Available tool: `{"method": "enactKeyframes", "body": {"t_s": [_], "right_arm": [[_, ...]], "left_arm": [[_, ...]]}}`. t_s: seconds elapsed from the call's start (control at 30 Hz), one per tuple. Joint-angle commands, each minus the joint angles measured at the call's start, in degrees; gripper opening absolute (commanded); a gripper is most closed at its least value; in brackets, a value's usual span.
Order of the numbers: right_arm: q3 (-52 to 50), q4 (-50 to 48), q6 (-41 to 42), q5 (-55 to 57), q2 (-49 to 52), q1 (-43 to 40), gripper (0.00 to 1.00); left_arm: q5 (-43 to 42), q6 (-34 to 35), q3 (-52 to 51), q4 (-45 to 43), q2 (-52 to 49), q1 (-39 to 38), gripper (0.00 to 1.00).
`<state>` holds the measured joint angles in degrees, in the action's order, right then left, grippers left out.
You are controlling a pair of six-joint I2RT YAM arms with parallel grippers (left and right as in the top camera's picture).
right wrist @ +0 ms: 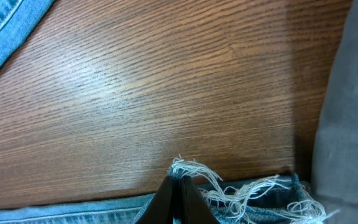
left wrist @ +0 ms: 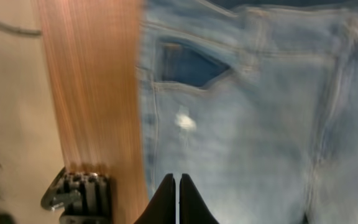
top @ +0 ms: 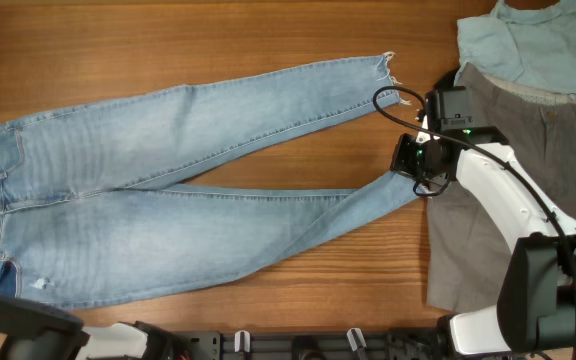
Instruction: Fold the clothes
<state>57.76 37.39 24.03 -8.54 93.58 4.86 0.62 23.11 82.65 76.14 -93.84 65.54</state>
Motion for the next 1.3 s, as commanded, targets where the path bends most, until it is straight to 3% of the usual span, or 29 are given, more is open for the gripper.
{"method": "enactKeyframes", "body": {"t_s": [0.0,0.07,0.17,0.3,0.43,0.8,0.83,0.87,0.93,0.97,1.27], "right_arm": [[1.6,0.3,0.6,-0.5,-1.3,0.3,0.04],[1.6,0.2,0.9,-0.4,-1.3,0.3,0.04],[1.6,0.1,1.5,-0.4,-1.3,0.3,0.04],[1.6,0.0,1.6,-0.4,-1.3,0.3,0.04],[1.6,-0.2,1.6,-0.4,-1.3,0.3,0.04],[1.6,-0.3,3.2,-0.3,-1.3,0.3,0.04],[1.6,-0.4,3.2,-0.3,-1.3,0.3,0.04],[1.6,-0.4,3.2,-0.2,-1.3,0.3,0.04],[1.6,-0.3,3.2,-0.2,-1.3,0.3,0.04],[1.6,-0.3,3.2,-0.2,-1.3,0.3,0.04],[1.6,-0.3,3.2,-0.3,-1.3,0.3,0.05]], "left_arm": [[-5.9,1.8,-10.1,-10.0,0.3,9.1,0.17],[-7.2,0.0,-14.4,-17.1,0.3,10.3,0.40],[-7.2,-0.4,-18.0,-24.1,0.1,10.1,0.52],[-9.4,-6.6,-19.7,-35.1,-2.0,10.1,0.54],[-7.6,-7.6,-19.7,-39.3,-5.4,10.1,0.61],[-6.5,-8.2,-19.7,-44.2,-14.8,10.1,0.68],[-6.6,-8.2,-19.7,-44.7,-15.4,10.1,0.66],[-6.6,-8.2,-19.7,-44.8,-15.8,10.1,0.56],[-6.7,-8.2,-19.6,-43.6,-16.0,10.1,0.12],[-7.0,-8.1,-19.6,-42.9,-15.9,10.1,0.04],[-7.7,-4.4,-16.7,-34.9,-6.9,9.0,0.04]]}}
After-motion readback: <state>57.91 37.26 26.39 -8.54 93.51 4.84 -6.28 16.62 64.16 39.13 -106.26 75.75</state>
